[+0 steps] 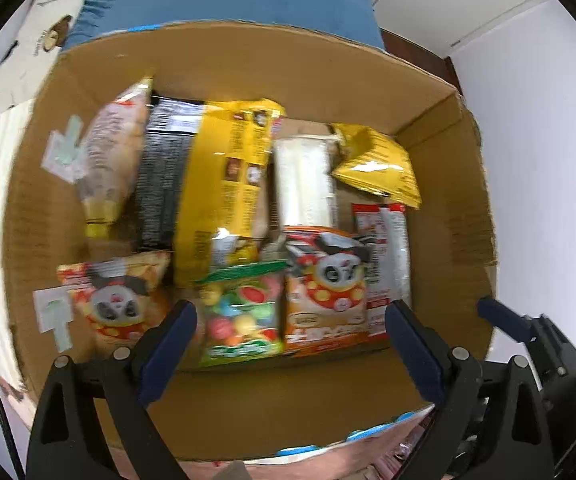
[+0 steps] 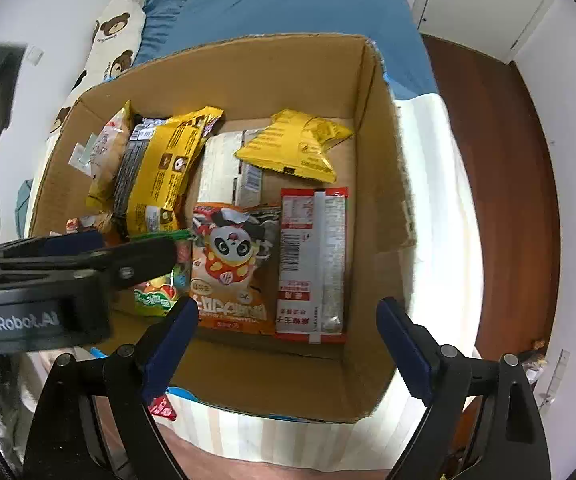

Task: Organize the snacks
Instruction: 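Carry both packets over the box and open both tools to drop them inside, then move both tools back toward the snacks beside the box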

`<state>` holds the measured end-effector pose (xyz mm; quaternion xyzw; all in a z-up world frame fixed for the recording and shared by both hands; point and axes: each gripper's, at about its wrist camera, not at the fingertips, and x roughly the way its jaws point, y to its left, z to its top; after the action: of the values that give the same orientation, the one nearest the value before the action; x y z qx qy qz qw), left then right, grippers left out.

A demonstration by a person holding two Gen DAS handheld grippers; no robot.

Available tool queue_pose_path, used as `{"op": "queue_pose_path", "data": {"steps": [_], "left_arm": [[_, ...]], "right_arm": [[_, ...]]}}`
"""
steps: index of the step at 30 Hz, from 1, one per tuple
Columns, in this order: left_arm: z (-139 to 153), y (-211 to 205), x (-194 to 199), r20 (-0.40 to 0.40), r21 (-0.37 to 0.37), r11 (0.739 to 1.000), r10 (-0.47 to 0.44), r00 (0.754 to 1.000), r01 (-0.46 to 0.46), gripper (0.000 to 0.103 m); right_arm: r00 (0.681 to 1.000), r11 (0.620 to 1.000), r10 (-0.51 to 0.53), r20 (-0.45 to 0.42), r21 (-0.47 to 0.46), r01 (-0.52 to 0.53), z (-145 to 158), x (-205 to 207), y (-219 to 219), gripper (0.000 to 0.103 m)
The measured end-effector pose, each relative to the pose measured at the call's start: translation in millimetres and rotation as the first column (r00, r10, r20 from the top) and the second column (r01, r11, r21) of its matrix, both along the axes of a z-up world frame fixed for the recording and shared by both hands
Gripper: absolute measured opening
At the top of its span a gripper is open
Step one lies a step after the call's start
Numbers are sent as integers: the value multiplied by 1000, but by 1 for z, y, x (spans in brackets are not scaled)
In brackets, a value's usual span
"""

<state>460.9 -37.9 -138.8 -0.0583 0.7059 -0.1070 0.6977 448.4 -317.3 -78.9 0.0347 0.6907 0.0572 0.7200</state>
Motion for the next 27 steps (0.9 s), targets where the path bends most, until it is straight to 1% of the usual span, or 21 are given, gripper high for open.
{"op": "queue_pose_path", "data": {"steps": [2, 7, 9, 12, 15, 19, 22, 26, 27], "left_arm": [[3, 6, -2, 25, 32, 999, 0, 1000, -1, 96], [10, 20, -9, 80, 74, 997, 8, 997, -14, 96], [14, 24, -13, 105, 96, 995, 3, 994, -13, 96], [26, 31, -24, 164, 122, 992, -1, 986, -19, 96], [42, 37, -38, 238, 140, 989, 1, 971, -35, 96], [65, 41, -63, 336, 163, 986, -11, 942, -47, 96], [79, 46, -79, 384, 169, 984, -12, 923, -58, 96], [95, 48, -102, 445, 171, 982, -11, 895, -73, 96], [101, 49, -110, 465, 171, 982, -10, 885, -79, 96]], "right_arm": [[1000, 1000, -5, 8, 1, 5, 2, -3, -1, 93], [999, 1000, -2, 34, -18, 2, 8, -12, 2, 93], [999, 1000, -6, 54, -16, 7, 13, -15, 2, 93], [995, 1000, -3, 101, -30, 6, 27, -20, 5, 93], [988, 999, 8, 154, -38, -2, 43, -28, 9, 93], [976, 999, 25, 218, -50, -14, 62, -42, 17, 93], [961, 998, 31, 274, -67, -14, 78, -55, 21, 93], [947, 998, 22, 319, -56, -5, 96, -74, 22, 93], [943, 999, 19, 333, -52, -2, 101, -79, 22, 93]]}}
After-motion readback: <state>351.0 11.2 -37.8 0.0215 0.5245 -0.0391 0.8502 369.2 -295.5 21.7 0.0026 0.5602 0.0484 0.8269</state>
